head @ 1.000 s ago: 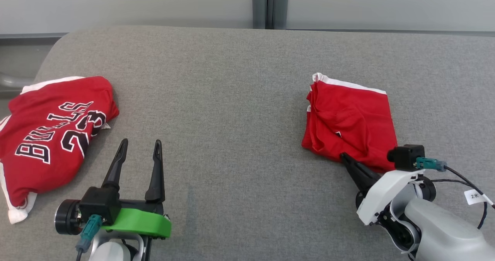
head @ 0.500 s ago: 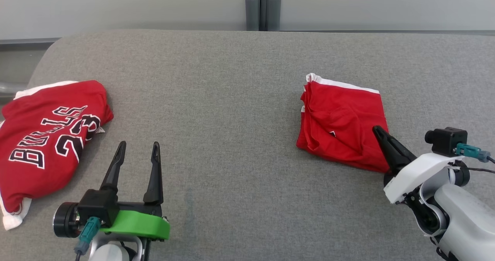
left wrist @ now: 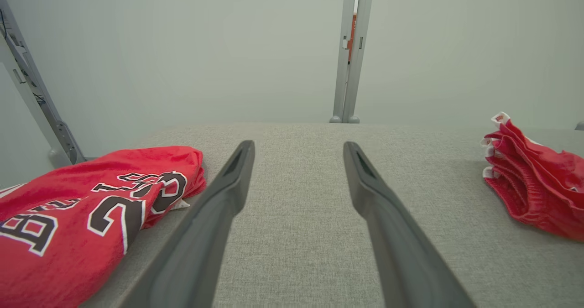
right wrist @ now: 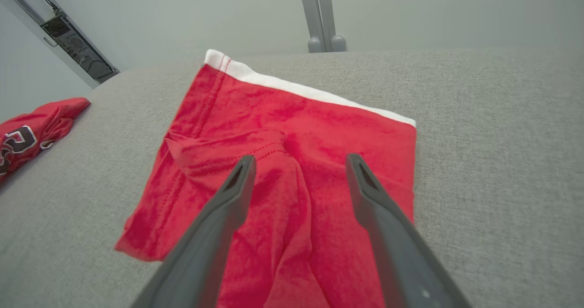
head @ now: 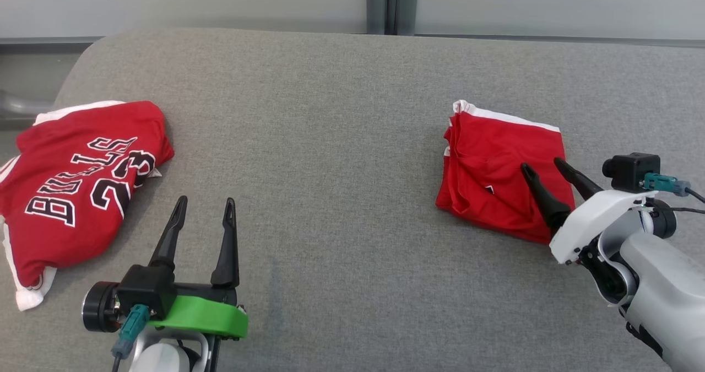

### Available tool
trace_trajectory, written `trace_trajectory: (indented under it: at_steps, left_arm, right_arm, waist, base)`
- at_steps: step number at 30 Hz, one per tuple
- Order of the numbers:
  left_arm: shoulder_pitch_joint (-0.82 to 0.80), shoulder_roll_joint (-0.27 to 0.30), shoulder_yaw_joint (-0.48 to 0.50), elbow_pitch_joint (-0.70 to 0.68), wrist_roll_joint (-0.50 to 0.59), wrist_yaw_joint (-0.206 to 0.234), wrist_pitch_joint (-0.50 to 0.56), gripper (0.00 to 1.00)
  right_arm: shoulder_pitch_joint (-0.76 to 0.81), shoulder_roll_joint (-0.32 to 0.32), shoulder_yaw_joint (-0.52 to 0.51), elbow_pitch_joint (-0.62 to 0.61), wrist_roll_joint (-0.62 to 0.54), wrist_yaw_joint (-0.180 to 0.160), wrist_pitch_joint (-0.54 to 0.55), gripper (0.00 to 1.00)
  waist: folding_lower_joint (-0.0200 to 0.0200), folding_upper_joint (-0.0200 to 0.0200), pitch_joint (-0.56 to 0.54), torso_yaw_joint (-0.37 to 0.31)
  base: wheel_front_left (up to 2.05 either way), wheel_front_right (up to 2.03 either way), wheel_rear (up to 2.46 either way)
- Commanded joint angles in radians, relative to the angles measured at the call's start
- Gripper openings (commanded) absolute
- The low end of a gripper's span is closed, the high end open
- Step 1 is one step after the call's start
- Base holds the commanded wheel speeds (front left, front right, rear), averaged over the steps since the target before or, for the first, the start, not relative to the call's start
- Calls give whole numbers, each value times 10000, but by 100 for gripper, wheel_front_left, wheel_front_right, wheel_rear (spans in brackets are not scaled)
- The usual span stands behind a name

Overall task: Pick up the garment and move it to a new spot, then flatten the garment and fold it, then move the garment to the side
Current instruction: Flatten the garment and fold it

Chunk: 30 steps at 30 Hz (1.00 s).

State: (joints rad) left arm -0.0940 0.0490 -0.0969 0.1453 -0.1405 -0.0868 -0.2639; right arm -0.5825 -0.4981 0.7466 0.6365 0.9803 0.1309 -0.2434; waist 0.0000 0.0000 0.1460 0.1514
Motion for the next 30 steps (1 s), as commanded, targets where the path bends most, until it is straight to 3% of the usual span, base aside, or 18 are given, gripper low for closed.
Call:
trace_trajectory:
  at_steps: [1,7,8,9,11,24,25,26,30]
  left_arm:
    - [-134,33,8,17,-100,13,-6,100]
    - [-209,31,-84,57,-160,44,-6,100]
    - [-216,31,-93,61,-163,53,-6,100]
    - [-217,31,-100,67,-164,58,-6,100]
    - [-221,31,-111,82,-186,65,-6,100]
    - [177,33,6,85,-124,77,-6,100]
    - [186,31,-7,85,-124,76,-6,100]
    - [190,33,-15,85,-129,82,-6,100]
    - [172,31,-40,93,-138,65,-6,100]
  right_arm:
    - [-128,15,110,111,122,-5,48,100]
    - [-539,52,865,620,659,-5,252,100]
    - [-594,61,994,672,762,-5,297,96]
    - [-623,74,1078,707,853,-5,303,57]
    - [-680,99,1290,728,1032,-5,259,0]
    - [-37,-134,2235,-709,1046,-5,-215,0]
    - [29,-151,2278,-857,932,-5,-216,40]
    - [84,-159,2250,-1023,797,-5,-218,100]
    - [398,-156,1778,-1632,486,-5,-218,100]
  waist:
    - [0,0,72,93]
    - [0,0,159,254]
    - [0,0,169,264]
    - [0,0,173,271]
    - [0,0,164,277]
    - [0,0,-227,-85]
    - [0,0,-237,-108]
    - [0,0,-245,-137]
    - [0,0,-248,-200]
  base:
    - [0,0,0]
    - [0,0,0]
    - [0,0,0]
    - [0,0,0]
    - [0,0,0]
    - [0,0,0]
    - [0,0,0]
    - [0,0,0]
    - [0,0,0]
